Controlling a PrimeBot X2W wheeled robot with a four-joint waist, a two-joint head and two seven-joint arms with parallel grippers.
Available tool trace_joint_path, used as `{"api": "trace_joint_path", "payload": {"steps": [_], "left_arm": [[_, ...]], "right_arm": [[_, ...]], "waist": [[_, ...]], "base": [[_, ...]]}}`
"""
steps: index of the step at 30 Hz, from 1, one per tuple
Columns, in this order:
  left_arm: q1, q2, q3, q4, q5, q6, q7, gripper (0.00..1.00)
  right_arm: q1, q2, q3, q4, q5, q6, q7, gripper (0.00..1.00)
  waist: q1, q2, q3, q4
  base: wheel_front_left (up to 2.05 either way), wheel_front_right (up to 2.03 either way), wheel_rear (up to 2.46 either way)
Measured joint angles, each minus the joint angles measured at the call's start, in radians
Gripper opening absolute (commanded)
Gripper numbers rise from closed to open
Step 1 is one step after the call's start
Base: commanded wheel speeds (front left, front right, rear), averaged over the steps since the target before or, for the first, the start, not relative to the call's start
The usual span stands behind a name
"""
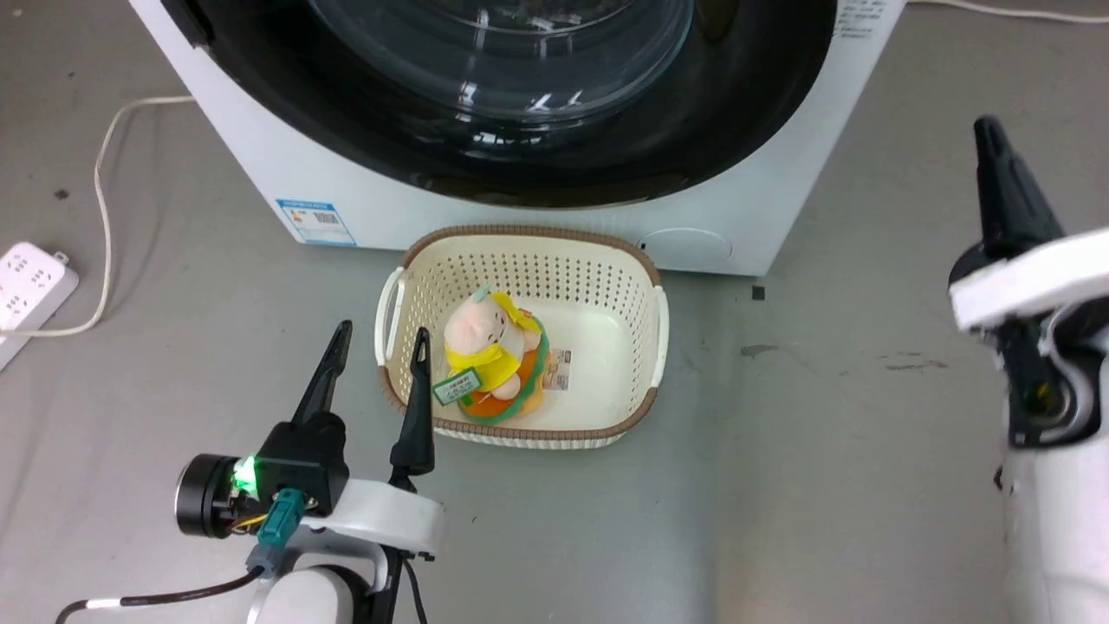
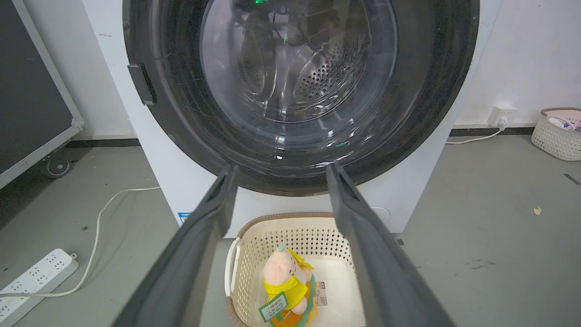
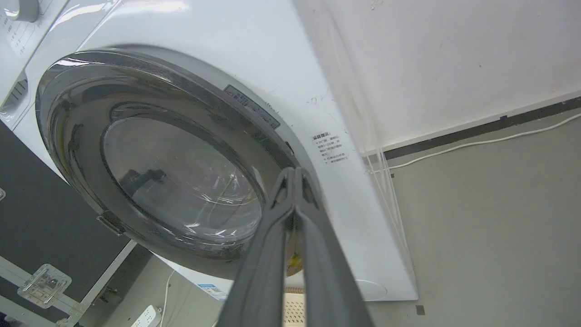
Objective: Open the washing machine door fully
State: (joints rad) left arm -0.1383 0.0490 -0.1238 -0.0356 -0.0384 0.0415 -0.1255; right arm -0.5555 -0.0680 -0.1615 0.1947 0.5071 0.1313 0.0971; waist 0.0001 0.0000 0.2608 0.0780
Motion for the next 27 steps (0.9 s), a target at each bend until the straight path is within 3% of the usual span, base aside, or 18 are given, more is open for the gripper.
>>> {"api": "trace_joint_path", "payload": {"steps": [13,27], "left_arm": [[-0.043,0.000,-0.035,-0.011,-0.016,0.014,-0.027,1.00],[-0.091,0.000,-0.082,-0.026,-0.035,0.036,-0.061,1.00]], "right_arm": [[-0.266,-0.008,-0.091,0.192,0.123,0.000,0.177,0.00],[-0.586,-0.034,-0.259,0.523,0.234,-0.002,0.358,0.00]], "waist": [[0.0000,0.0000,0.074,0.043],[-0.0001,0.0000,0.158,0.091]], "base": [[0.00,0.00,0.00],[0.00,0.00,0.00]]}}
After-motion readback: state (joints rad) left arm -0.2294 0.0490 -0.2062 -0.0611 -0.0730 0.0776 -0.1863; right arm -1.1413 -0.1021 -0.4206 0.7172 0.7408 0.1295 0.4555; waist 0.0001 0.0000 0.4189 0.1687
